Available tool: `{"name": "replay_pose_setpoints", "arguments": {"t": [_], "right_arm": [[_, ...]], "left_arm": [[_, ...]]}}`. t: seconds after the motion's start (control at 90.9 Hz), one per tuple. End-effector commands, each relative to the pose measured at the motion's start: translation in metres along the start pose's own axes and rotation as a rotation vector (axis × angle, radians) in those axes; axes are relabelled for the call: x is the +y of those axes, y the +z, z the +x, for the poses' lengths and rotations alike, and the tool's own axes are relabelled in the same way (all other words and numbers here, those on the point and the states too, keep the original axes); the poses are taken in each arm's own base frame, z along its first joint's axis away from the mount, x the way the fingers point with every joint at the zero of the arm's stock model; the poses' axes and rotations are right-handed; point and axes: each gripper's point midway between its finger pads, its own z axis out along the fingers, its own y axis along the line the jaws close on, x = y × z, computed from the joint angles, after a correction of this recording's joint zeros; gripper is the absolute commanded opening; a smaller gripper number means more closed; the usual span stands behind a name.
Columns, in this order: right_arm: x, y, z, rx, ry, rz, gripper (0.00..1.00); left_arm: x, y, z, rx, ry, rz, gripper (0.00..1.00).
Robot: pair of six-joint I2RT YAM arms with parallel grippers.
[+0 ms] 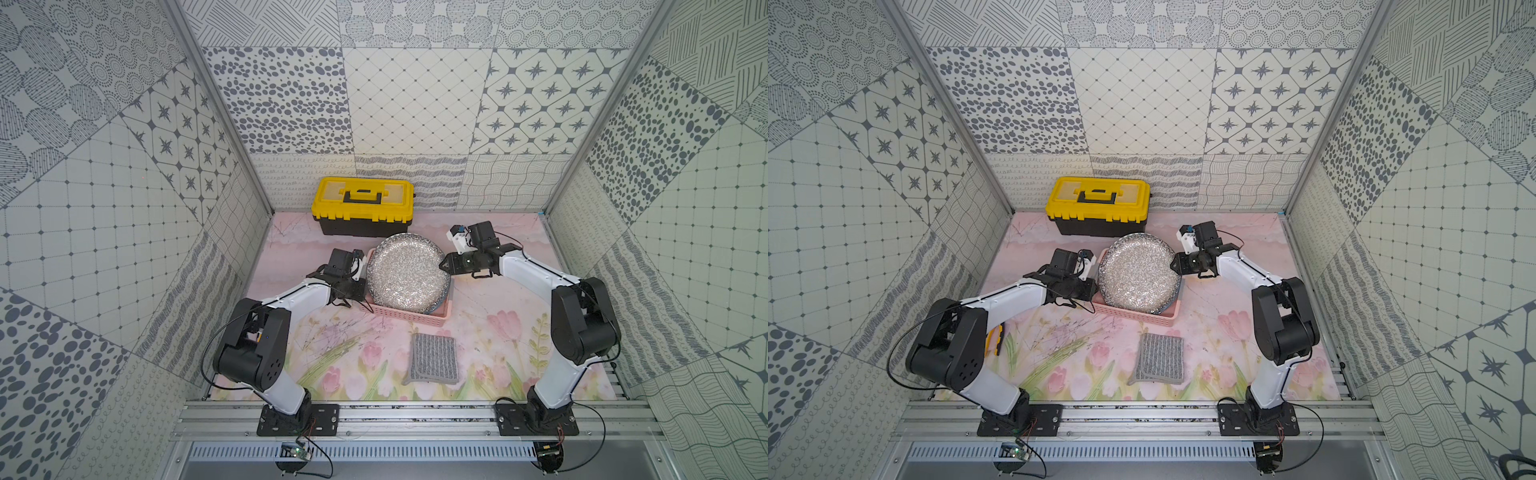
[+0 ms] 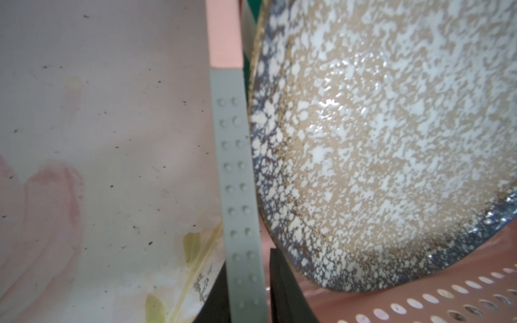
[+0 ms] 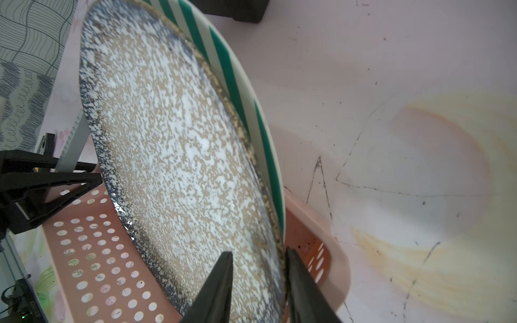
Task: Wipe the wet plate dry
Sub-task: Adjust the bin at the center of the board, then pick up the plate from the bin.
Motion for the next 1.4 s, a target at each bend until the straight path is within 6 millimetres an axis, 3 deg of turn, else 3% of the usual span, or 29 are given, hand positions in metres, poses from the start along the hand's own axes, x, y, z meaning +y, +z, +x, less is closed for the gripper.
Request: {"name": "replay_pose_setpoints", "arguments": {"t": [0.0,0.396,0.693,0.935,1.244,1.387], "right_arm": [[0.044,0.0,0.007,0.022,-0.036,-0.18,0.31],[0.088,-0.014,0.005,0.021,-0.082,-0.33,0.25],[0.11,0.001,0.007,0.06,-0.083,-0.387,0.28],[0.112,0.009,0.003,0.054,-0.066,-0.371,0.27],[0.111,-0.014,-0.018,-0.034,-0.057,-0.306,0.0],[0.111,-0.032,-0.031,-0.074,-0.024,-0.315,0.0]], "left_arm": [[0.001,0.008,0.029,0.114,0.077,-0.037,0.08],[0.002,0.012,0.03,0.122,0.091,-0.063,0.08],[0.003,0.013,0.03,0.125,0.092,-0.07,0.08],[0.004,0.012,0.029,0.122,0.091,-0.076,0.09],[0.005,0.012,0.029,0.117,0.086,-0.086,0.09],[0.006,0.012,0.029,0.117,0.084,-0.09,0.09]]}}
